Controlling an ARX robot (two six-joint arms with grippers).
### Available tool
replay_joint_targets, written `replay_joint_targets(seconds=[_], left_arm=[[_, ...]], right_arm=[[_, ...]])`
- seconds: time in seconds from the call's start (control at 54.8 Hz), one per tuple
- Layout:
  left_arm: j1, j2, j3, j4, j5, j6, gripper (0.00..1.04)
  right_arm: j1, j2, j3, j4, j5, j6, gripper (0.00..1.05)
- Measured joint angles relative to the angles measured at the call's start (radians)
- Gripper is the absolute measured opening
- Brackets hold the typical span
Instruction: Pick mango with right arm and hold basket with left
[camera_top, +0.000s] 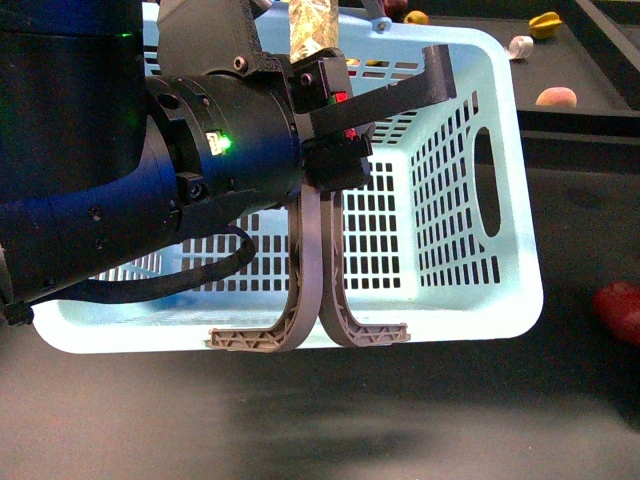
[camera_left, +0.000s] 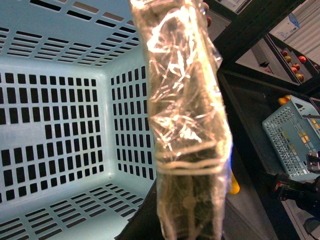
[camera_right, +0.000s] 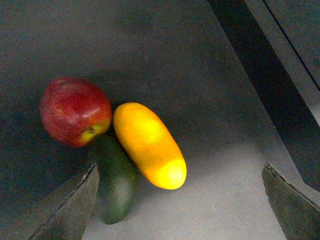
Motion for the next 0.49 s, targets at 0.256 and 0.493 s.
replay_joint_targets(seconds=[0.256, 0.493], left_arm=[[0.0, 0.0, 0.0, 0.0, -0.003, 0.0, 0.06], [0.0, 0.0, 0.0, 0.0, 0.0, 0.0, 0.06]], right_arm=[[-0.031, 0.153, 0.162, -0.064, 0.036, -0.024, 0.97], [-0.032, 0.264, 0.271, -0.142, 0.076, -0.009, 0.97]])
